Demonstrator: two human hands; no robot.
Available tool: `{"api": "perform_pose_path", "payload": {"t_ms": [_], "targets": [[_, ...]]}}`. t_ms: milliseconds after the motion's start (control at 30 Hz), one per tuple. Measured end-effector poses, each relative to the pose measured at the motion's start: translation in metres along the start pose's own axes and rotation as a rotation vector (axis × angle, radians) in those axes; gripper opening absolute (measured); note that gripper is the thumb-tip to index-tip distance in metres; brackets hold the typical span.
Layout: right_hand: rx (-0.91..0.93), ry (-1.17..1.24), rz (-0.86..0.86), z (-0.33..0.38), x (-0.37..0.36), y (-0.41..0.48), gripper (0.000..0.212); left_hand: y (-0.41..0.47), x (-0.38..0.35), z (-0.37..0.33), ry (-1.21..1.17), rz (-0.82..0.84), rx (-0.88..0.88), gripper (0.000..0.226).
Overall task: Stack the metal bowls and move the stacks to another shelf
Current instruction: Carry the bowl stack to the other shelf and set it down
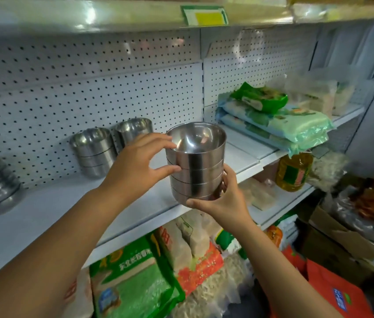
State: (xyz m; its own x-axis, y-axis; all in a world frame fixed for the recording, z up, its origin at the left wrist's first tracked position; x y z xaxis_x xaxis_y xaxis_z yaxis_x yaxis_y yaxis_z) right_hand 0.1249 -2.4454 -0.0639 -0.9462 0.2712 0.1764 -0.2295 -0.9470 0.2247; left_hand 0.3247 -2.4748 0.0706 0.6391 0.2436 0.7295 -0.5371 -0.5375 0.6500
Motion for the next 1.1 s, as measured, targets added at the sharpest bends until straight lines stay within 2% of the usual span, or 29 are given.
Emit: {"api": "perform_pose_path", "payload": {"t_ms": [367, 767, 1000, 1100], "targets": [[-0.046, -0.048, 0.139, -0.049, -0.022, 0.163, 0.119, 0.094, -0.066, 0.108, 0.263, -0.007, -0.053, 0.043], [-0.084, 0.085, 0.273, -0.082, -0.061, 0.263, 0.103, 0.137, -0.095, 0.175, 0.402, 0.05, 0.098, 0.043], [-0.014, -0.098, 0.304, -0.076, -0.077, 0.311, 0.095, 0.153, -0.097, 0.205, 0.471, 0.089, 0.166, 0.04], [0.017, -0.182, 0.314, -0.076, -0.083, 0.329, 0.102, 0.157, -0.097, 0.213, 0.497, 0.117, 0.178, 0.041]]}}
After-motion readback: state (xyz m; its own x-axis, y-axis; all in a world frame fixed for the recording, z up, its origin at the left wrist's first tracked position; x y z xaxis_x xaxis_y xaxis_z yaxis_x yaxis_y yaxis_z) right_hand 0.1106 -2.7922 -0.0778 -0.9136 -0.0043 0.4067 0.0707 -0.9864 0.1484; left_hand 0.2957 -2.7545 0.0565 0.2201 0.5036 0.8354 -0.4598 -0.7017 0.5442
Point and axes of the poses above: each hand's wrist, its own y-axis towards the middle knuckle, its own x-axis out of the back of the hand, z = x × y, the point moved 6 cm from there along y, towards the middle knuckle, and after that the axes turned 5 degrees about -x, right-handed, at the moved point
